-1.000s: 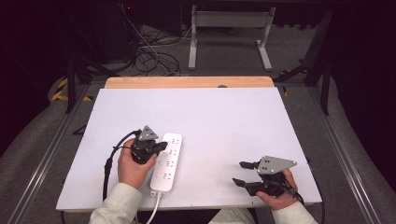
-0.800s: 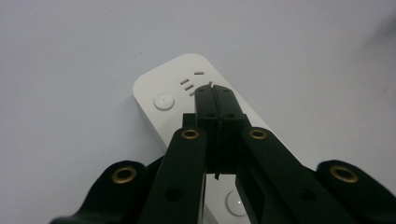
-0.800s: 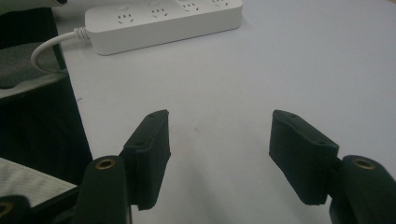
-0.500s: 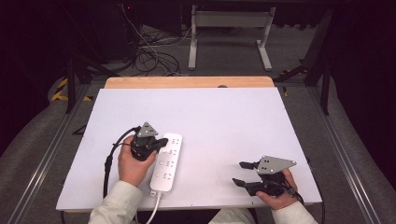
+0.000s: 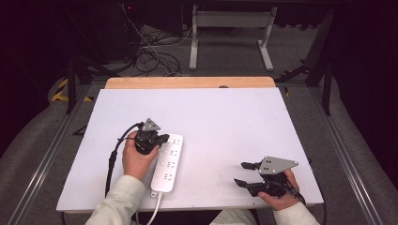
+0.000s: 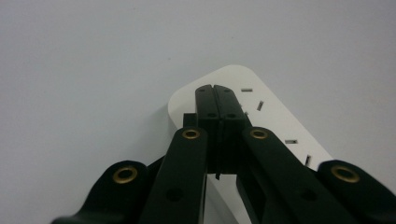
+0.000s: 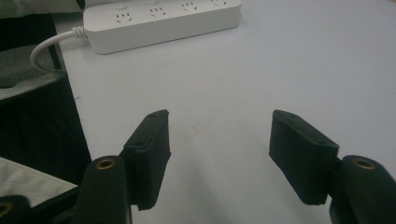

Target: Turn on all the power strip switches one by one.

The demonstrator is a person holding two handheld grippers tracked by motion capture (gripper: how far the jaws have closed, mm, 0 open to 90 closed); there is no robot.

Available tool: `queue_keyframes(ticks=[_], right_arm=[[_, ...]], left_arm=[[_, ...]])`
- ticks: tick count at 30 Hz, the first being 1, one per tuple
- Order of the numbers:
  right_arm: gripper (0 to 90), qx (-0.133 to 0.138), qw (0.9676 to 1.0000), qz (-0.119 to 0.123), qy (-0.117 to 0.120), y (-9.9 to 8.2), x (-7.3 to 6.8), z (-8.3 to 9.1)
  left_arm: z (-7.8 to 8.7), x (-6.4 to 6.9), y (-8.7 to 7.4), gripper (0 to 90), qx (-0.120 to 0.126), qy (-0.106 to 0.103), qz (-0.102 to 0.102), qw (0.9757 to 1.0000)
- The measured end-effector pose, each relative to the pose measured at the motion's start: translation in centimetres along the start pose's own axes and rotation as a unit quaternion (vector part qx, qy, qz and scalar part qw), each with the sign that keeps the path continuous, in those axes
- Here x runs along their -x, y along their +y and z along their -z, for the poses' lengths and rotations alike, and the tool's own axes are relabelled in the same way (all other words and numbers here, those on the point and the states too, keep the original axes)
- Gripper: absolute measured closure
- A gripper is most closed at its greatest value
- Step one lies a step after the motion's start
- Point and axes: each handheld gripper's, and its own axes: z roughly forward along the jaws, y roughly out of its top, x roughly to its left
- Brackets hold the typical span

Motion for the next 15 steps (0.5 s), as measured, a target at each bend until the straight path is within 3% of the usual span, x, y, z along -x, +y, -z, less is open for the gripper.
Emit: queue_keyframes(ticks=[15], right_arm=[[38.5,0.0,1.0,0.0,0.003,0.0,0.02,-0.01]], left_arm=[[-0.8,-0.11,-0.01,90.0,-0.01,-0.008,0.005,0.9999]])
